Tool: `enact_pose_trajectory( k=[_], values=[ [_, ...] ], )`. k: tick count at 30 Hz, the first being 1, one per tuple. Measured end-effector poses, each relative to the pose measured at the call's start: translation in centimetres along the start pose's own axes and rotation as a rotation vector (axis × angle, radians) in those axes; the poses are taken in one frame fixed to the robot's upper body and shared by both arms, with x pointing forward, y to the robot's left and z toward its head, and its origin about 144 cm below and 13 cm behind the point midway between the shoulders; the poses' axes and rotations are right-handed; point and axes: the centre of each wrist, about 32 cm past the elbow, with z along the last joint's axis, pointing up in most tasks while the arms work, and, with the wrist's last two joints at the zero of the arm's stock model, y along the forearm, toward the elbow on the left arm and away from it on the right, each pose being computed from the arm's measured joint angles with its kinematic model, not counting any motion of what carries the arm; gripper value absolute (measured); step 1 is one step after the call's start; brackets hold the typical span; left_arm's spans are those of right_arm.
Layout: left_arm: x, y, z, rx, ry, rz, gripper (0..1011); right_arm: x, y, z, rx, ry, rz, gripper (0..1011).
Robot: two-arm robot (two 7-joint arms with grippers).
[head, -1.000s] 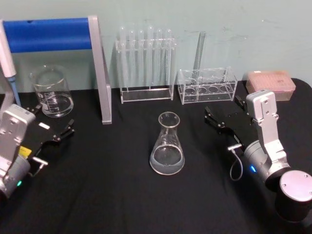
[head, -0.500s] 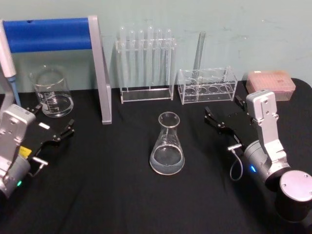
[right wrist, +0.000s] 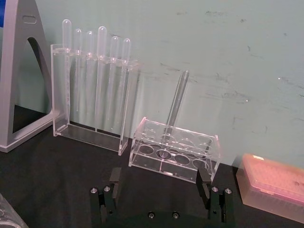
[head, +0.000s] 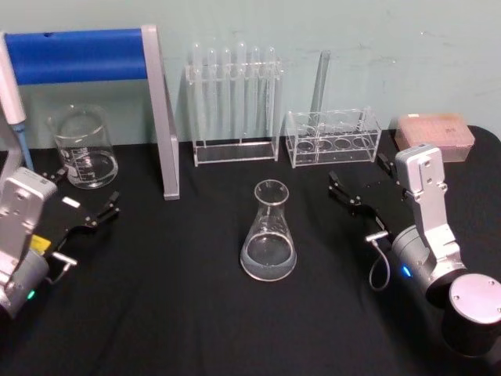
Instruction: Grasp the erlenmeyer flask with one hand, shake it three times, then place it back.
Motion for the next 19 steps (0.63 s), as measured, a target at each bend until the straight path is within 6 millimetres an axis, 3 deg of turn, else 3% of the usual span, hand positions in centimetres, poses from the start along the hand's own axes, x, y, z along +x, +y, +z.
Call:
enact_pose_trajectory(
  k=[19],
  values=[
    [0.0, 0.0, 0.0, 0.0, 0.0, 0.0, 1001, 0.0, 0.0, 0.0, 0.0, 0.0, 0.0, 1003]
  ],
)
